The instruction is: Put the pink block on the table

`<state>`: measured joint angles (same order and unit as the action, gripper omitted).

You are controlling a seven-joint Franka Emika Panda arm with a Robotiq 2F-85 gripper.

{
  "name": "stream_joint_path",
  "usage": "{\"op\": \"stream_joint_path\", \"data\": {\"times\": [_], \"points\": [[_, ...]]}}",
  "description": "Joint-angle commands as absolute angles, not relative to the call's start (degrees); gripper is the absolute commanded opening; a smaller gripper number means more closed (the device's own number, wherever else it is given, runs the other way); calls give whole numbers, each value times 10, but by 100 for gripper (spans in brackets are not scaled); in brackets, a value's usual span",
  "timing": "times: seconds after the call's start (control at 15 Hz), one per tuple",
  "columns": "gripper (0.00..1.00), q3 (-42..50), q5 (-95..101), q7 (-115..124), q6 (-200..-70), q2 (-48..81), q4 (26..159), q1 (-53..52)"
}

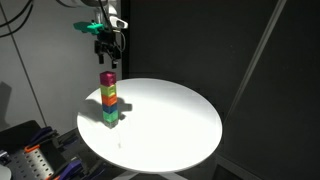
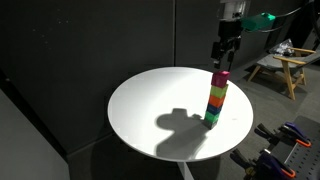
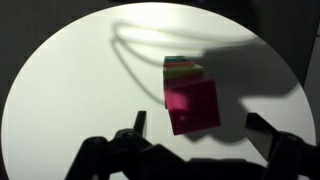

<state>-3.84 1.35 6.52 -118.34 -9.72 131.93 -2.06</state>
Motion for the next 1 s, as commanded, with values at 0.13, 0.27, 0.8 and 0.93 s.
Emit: {"op": "stream_joint_path", "data": {"times": [0.13,0.27,0.8,0.93], "points": [[100,-40,17,64,-1174,-75,1302,-24],[100,-40,16,60,-1178,-70,1304,-24],[100,-40,22,58,-1206,-63,1311,-26],[100,-40,22,56,-1217,-61,1313,-26]]}}
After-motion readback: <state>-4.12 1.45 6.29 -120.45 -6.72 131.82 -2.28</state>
